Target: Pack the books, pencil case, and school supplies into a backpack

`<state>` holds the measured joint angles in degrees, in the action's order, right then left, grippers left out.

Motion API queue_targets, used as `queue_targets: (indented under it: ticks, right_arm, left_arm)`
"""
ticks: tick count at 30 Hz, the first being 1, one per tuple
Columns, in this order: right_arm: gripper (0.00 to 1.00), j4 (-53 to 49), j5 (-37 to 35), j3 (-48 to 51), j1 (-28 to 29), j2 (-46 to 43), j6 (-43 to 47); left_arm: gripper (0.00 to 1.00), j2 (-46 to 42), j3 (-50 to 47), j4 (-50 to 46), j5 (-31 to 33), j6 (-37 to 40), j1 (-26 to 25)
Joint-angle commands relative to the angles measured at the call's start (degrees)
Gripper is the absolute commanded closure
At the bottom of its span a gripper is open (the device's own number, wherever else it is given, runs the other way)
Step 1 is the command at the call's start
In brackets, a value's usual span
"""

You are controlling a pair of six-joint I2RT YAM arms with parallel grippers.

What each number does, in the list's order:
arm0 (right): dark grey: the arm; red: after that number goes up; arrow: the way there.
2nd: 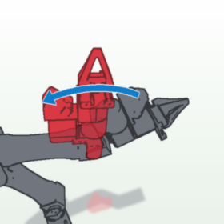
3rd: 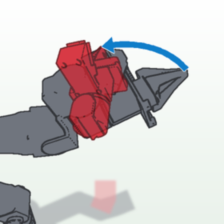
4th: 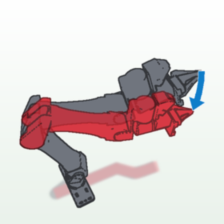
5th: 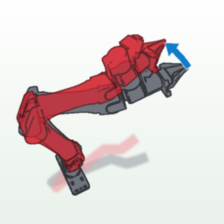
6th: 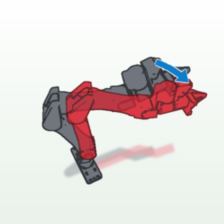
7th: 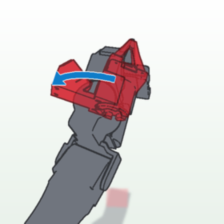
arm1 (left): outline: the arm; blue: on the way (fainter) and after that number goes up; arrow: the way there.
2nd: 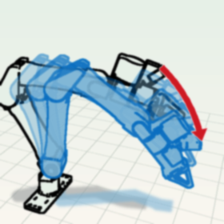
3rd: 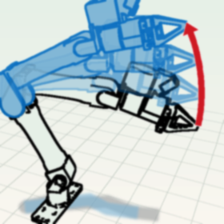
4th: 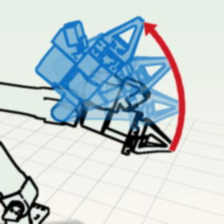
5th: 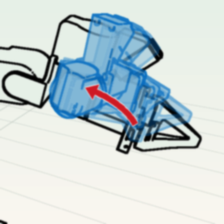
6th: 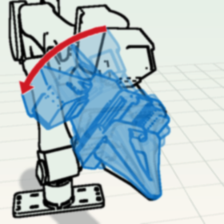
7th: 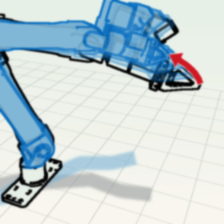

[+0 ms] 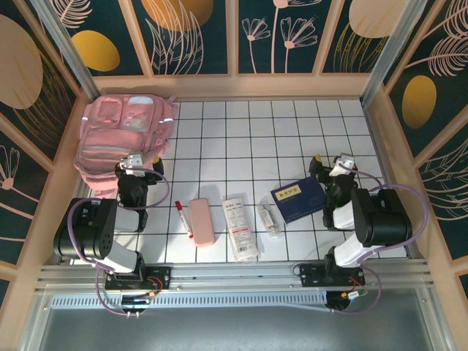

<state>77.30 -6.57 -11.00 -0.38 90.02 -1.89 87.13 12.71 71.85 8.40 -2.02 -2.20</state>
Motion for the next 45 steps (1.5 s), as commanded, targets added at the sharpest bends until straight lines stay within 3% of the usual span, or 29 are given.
queue_targets:
  ticks: [1,3,4,7,8,10,11,12,13,15,17,19,22,28,33,39,41,44,45]
  right_arm:
    - [0.01,1.3,-0.3,-0.4,-0.3,-0.4,-0.2]
    - [0.01,-1.7,-0.5,-0.3,-0.5,-4.7,-0.4]
    - [0.01,-5.0,-1.5,-0.5,-0.1,-8.7,-0.1]
    - [0.01,-31.9,-4.5,-7.6,-0.3,-24.6,-4.8]
    - [0.01,-41.6,-7.2,-11.5,-0.4,-28.4,-8.3]
    - [0.01,-62.5,-14.8,-19.1,-1.9,-33.0,-29.7]
    - [0.03,-68.6,-2.8,-20.7,-6.9,-34.5,-36.7]
    - [0.01,-66.5,9.7,-20.5,-9.8,-34.7,-36.6]
    - [0.01,-68.2,12.8,-22.3,-9.3,-34.1,-35.3]
    - [0.01,-78.6,3.5,-30.0,-0.9,-31.8,-28.8]
    - [0.01,-82.1,-3.9,-33.8,7.5,-30.3,-22.2]
    - [0.01,-82.0,-1.4,-35.0,11.7,-29.2,-21.0]
    - [0.01,-81.4,7.4,-35.6,13.8,-27.6,-23.0]
    - [0.01,-80.7,10.9,-34.0,18.9,-27.2,-23.5]
    - [0.01,-83.6,10.2,-34.0,23.6,-27.0,-23.4]
    - [0.01,-85.1,8.3,-33.7,26.1,-27.8,-23.6]
    - [0.01,-85.6,7.4,-34.1,26.2,-28.2,-23.9]
    - [0.01,-84.6,6.1,-33.5,26.2,-28.5,-24.9]
    - [0.01,-84.2,6.1,-33.4,26.2,-28.4,-25.2]
  left_arm:
    - [0.01,-0.2,0.2,2.4,0.2,-1.0,0.4]
    - [0.01,-3.2,-0.2,1.8,2.3,-1.2,0.1]
    - [0.01,-7.6,1.0,-4.6,3.5,-1.2,-0.4]
    - [0.01,-20.3,10.5,-32.0,3.1,-5.7,-1.0]
    - [0.01,-22.9,13.4,-38.4,1.5,-6.5,-1.1]
    - [0.01,-25.2,18.9,-50.6,3.3,-12.3,-1.0]
    - [0.01,-25.1,22.8,-58.3,6.6,-19.0,-0.6]
    - [0.01,-23.6,27.0,-64.3,3.3,-19.8,0.8]
    - [0.01,-21.2,30.6,-68.7,0.3,-19.0,1.4]
    - [0.01,-13.7,39.5,-79.0,-0.2,-18.5,2.2]
    - [0.01,-7.5,44.8,-83.2,-1.2,-15.9,2.9]
    - [0.01,-2.6,48.2,-85.0,-4.2,-12.5,3.2]
    - [0.01,4.9,54.4,-89.6,-6.4,-8.6,3.1]
    - [0.01,10.7,55.8,-89.5,-8.0,-1.1,3.2]
    - [0.01,17.5,56.0,-89.9,-1.7,5.2,3.1]
    - [0.17,24.5,60.2,-93.6,-1.8,3.7,2.8]
    - [0.33,25.8,61.2,-94.3,-2.3,3.5,1.9]
    - [0.74,25.4,62.1,-93.6,-3.8,4.0,-0.9]
    - [0.82,24.6,62.1,-92.7,-4.4,4.9,-2.3]
